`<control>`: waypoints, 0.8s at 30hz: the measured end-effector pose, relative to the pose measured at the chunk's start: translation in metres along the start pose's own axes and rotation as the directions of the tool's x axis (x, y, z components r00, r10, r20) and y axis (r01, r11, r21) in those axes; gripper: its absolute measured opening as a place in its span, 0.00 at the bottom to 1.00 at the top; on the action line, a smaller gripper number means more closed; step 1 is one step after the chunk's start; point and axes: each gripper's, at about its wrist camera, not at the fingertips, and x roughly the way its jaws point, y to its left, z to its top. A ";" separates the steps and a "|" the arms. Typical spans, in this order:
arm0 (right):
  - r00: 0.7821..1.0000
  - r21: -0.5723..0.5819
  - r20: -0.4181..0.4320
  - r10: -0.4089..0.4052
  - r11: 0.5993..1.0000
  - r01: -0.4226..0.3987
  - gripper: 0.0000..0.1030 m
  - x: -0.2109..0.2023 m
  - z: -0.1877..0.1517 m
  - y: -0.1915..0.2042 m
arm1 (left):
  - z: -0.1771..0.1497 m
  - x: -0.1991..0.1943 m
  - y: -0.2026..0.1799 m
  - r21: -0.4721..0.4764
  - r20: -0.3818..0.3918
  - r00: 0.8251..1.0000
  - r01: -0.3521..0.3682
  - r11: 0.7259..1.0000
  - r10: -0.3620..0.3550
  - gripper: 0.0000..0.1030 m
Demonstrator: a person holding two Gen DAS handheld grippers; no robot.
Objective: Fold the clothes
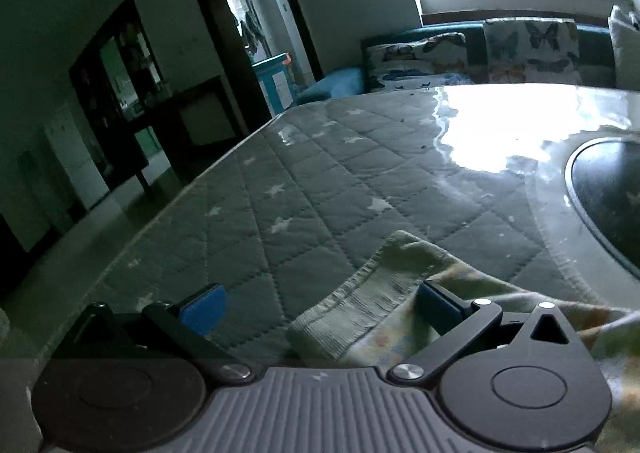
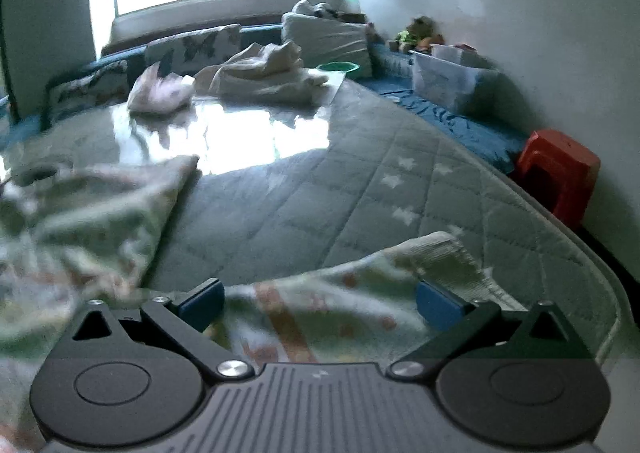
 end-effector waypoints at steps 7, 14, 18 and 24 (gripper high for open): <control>0.988 -0.054 -0.016 0.154 0.986 -0.155 1.00 0.000 0.030 0.022 | 0.015 -0.022 -0.008 -0.012 0.013 0.993 0.115 0.993 -0.114 0.95; 0.954 -0.138 -0.100 0.282 0.946 -0.294 0.89 0.026 0.052 0.070 | 0.038 -0.058 -0.065 0.087 0.080 0.851 0.512 0.854 -0.519 0.95; 0.949 -0.194 -0.134 0.284 0.932 -0.306 0.80 0.043 0.059 0.090 | 0.045 -0.054 -0.113 0.165 0.055 0.802 0.580 0.798 -0.594 0.88; 0.945 -0.236 -0.179 0.273 0.921 -0.311 0.71 0.060 0.060 0.104 | 0.049 -0.035 -0.162 0.209 -0.012 0.773 0.622 0.755 -0.634 0.72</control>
